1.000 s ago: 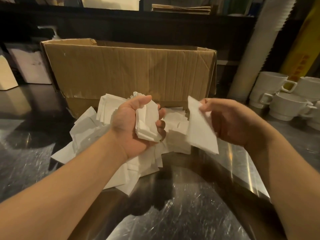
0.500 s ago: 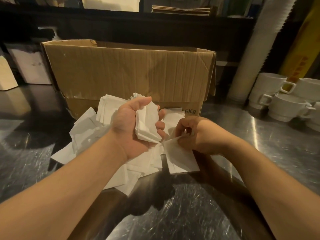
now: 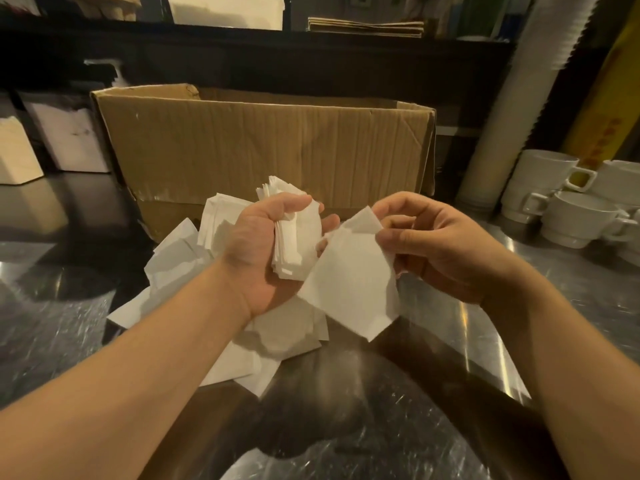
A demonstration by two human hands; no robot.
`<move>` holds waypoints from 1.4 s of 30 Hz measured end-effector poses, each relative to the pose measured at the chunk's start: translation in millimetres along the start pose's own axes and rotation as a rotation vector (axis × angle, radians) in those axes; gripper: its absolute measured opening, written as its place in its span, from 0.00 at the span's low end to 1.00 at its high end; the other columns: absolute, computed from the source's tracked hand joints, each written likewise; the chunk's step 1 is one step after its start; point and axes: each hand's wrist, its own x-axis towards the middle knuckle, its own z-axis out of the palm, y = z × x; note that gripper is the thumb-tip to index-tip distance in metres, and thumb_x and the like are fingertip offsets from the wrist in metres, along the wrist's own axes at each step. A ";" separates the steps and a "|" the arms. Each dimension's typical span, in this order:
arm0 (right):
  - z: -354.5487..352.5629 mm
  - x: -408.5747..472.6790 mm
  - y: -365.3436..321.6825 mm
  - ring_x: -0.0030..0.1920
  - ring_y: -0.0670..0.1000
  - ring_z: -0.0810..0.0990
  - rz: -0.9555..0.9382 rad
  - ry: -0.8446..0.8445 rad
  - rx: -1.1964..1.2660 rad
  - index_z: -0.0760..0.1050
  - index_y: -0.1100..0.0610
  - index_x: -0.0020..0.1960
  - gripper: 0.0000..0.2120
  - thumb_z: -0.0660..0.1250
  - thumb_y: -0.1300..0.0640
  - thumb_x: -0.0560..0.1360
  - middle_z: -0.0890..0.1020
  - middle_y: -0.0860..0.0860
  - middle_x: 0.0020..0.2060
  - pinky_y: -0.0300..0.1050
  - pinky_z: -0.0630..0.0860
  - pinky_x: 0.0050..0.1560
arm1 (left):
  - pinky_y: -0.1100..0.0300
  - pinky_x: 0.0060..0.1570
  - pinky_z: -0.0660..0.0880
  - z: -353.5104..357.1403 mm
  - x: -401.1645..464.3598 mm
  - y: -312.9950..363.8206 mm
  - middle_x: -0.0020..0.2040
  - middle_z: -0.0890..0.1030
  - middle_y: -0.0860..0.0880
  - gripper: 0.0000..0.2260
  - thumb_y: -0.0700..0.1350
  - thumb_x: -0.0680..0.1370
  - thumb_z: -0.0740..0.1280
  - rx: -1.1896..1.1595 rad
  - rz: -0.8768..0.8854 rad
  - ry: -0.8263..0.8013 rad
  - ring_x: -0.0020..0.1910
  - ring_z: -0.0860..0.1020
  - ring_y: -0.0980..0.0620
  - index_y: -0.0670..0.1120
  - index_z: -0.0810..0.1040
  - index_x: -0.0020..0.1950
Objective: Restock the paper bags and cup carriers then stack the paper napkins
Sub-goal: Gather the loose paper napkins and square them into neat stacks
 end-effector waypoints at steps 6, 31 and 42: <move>18.3 7.3 8.3 0.53 0.69 0.81 -0.011 0.155 -0.020 0.81 0.53 0.50 0.04 0.70 0.57 0.76 0.85 0.53 0.50 0.51 0.81 0.42 | 0.39 0.80 0.53 -8.5 6.0 -11.8 0.63 0.76 0.42 0.29 0.50 0.77 0.67 0.142 -0.197 -0.280 0.66 0.71 0.40 0.43 0.72 0.77; 36.2 13.1 19.3 0.52 0.45 0.82 -0.249 0.355 -0.419 0.80 0.48 0.48 0.09 0.71 0.62 0.77 0.84 0.44 0.49 0.37 0.82 0.48 | 0.43 0.63 0.76 2.3 -1.4 -11.2 0.57 0.84 0.39 0.19 0.46 0.74 0.68 0.202 -0.068 0.000 0.55 0.83 0.40 0.40 0.82 0.62; 32.2 7.4 10.0 0.52 0.46 0.80 -0.251 0.197 -0.489 0.79 0.48 0.47 0.11 0.69 0.65 0.78 0.81 0.42 0.47 0.38 0.80 0.53 | 0.49 0.50 0.81 5.3 -1.6 -11.5 0.43 0.83 0.42 0.07 0.34 0.80 0.63 0.195 -0.075 -0.005 0.42 0.83 0.46 0.39 0.81 0.50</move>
